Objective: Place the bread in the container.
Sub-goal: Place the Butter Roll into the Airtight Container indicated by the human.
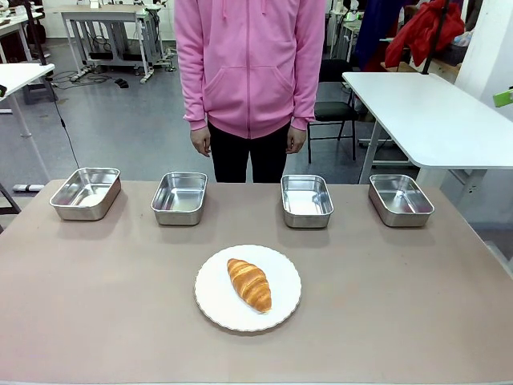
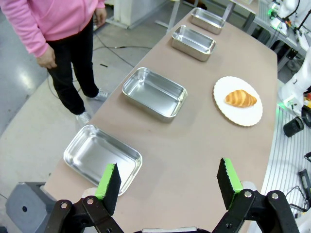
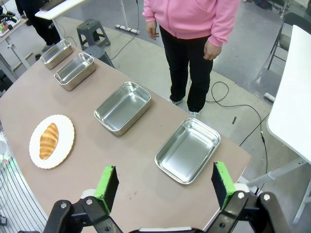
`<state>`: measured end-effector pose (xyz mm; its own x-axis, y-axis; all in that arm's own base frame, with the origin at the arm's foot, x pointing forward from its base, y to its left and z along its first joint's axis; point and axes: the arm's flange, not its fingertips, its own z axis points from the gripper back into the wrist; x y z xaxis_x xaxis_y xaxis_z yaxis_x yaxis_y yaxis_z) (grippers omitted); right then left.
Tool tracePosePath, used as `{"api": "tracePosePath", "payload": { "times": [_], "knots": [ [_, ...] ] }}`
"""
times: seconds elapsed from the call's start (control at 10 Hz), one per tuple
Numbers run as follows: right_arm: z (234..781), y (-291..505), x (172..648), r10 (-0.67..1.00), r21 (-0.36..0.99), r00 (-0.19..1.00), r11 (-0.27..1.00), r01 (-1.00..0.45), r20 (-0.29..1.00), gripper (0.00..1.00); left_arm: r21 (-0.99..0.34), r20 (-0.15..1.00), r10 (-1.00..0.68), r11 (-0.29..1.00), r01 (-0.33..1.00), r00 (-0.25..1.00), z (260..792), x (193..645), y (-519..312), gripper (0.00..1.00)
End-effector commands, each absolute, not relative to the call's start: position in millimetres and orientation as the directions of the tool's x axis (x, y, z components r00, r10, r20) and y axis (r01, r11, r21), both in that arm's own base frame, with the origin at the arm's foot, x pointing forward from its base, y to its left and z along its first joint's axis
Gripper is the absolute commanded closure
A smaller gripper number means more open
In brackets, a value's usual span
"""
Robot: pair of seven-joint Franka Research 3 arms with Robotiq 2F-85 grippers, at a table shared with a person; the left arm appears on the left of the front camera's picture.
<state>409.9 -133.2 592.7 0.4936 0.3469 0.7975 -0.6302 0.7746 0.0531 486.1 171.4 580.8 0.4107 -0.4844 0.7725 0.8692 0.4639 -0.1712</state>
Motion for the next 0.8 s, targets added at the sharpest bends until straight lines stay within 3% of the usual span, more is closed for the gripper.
{"api": "tracePosePath", "payload": {
  "times": [0.0, 0.7],
  "knots": [
    [590.7, -134.0, 410.7, 0.348, 0.045, 0.468, 0.763, -0.645, 0.812, 0.0, -0.163, 0.777, -0.488, 0.455, 0.875, 0.398, 581.2, 484.9, 172.0, 0.0],
    [590.7, -134.0, 410.7, 0.348, 0.045, 0.468, 0.763, -0.645, 0.812, 0.0, -0.163, 0.777, -0.488, 0.455, 0.875, 0.398, 581.2, 484.9, 172.0, 0.0]
  ]
}}
